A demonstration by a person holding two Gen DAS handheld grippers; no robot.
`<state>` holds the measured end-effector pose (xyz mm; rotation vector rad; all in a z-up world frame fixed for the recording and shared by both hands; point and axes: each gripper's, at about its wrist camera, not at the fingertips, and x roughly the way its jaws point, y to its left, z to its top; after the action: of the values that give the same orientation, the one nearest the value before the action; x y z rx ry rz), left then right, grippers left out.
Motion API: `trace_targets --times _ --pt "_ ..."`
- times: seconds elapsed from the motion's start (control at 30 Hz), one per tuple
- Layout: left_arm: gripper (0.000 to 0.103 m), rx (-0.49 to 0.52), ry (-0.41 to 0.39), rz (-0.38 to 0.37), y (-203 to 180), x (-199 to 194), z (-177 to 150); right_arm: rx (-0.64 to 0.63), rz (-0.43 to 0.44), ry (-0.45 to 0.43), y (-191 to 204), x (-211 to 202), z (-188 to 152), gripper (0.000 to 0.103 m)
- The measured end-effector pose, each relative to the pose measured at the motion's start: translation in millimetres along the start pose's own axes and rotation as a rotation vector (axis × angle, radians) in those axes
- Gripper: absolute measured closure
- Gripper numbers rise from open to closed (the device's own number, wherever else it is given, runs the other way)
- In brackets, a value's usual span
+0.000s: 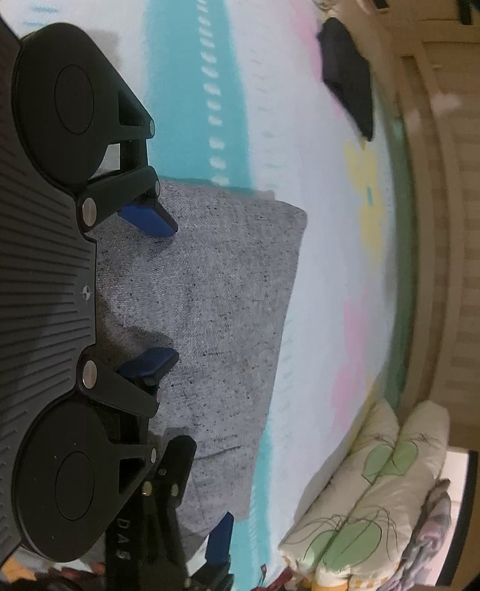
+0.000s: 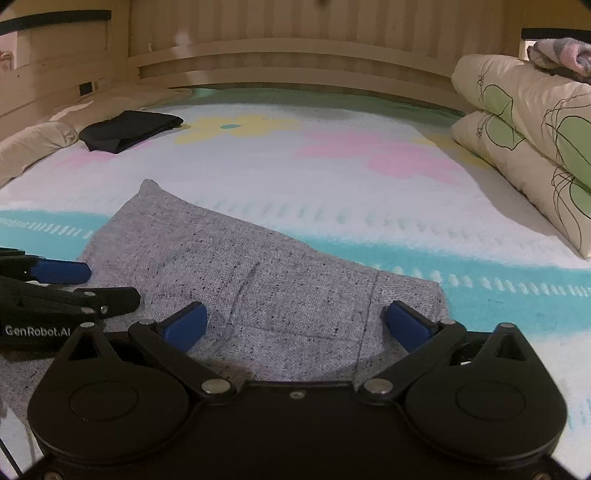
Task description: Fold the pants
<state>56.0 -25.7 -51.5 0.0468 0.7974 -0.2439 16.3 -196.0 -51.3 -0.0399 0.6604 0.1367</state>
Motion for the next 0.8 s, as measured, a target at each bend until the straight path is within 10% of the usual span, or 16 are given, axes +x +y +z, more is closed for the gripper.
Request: trace_targets --times 0.27,0.6,0.8 --pt "0.037 -0.039 0.244 0.007 2 13 40 0.009 0.020 0.041 -4 3 8 0.000" --pt "0.036 -0.012 0.196 -0.168 34 5 31 0.091 0.120 0.180 -40 13 20 0.000" --pt "0.036 -0.199 0.181 -0.320 79 -9 29 0.310 0.222 0.210 -81 4 23 0.001"
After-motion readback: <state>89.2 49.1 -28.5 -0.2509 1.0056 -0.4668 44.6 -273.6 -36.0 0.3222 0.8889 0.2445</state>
